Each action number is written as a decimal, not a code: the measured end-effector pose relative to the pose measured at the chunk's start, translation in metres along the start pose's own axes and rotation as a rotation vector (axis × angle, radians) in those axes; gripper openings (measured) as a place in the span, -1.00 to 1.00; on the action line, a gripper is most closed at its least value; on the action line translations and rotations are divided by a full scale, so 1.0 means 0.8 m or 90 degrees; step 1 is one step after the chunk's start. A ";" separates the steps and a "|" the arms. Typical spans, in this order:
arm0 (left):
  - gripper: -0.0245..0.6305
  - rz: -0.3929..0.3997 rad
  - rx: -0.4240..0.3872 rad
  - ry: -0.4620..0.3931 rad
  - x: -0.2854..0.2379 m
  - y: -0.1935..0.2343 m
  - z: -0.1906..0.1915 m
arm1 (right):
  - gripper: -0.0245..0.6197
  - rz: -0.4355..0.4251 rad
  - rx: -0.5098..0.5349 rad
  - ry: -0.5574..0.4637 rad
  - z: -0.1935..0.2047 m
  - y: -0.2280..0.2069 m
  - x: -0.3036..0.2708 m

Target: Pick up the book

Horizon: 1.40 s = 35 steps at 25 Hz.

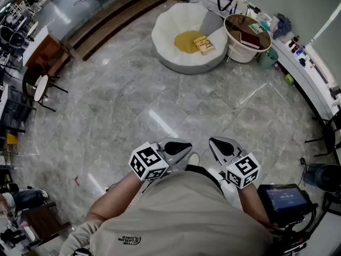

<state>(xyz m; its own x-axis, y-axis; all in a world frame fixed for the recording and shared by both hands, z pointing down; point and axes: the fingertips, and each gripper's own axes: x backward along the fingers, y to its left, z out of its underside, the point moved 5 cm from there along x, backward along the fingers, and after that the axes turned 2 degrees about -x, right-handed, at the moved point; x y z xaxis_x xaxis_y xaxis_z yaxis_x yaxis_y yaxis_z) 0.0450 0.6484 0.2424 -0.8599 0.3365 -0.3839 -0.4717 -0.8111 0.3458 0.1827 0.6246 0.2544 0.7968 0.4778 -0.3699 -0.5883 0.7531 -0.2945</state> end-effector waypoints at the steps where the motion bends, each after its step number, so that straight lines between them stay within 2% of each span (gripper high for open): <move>1: -0.90 -0.002 -0.001 0.002 -0.002 -0.001 0.000 | -0.89 0.000 0.001 -0.003 0.000 -0.002 0.002; 7: -0.90 -0.018 -0.003 0.010 -0.019 -0.004 -0.009 | -0.89 -0.004 -0.003 -0.020 0.000 -0.023 0.014; 11: -0.90 -0.028 0.003 0.012 -0.067 0.012 -0.032 | -0.89 -0.005 -0.012 -0.020 -0.001 -0.084 0.018; 16: -0.90 -0.020 0.002 0.013 -0.084 0.040 -0.052 | -0.88 -0.001 -0.041 -0.018 -0.005 -0.122 0.000; 21: -0.90 -0.011 0.008 0.010 -0.100 0.119 -0.073 | -0.87 0.015 -0.054 -0.015 -0.026 -0.170 -0.048; 23: -0.90 0.002 0.005 0.007 -0.099 0.158 -0.080 | -0.71 0.030 -0.058 -0.010 -0.034 -0.183 -0.076; 26: -0.90 0.028 0.004 0.005 -0.096 0.223 -0.093 | -0.69 0.060 -0.063 0.004 -0.050 -0.205 -0.124; 31: -0.90 0.086 -0.029 0.026 -0.077 0.335 -0.142 | -0.67 0.116 -0.090 0.006 -0.107 -0.243 -0.212; 35: -0.90 0.106 -0.040 0.044 -0.051 0.432 -0.173 | -0.67 0.141 -0.122 -0.001 -0.149 -0.278 -0.292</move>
<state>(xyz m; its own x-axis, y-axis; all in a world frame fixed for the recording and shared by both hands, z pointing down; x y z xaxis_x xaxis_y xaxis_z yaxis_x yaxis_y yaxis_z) -0.0558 0.2881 0.2590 -0.9084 0.1639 -0.3846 -0.3098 -0.8817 0.3560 0.1110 0.2913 0.3012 0.6462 0.6215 -0.4429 -0.7631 0.5318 -0.3672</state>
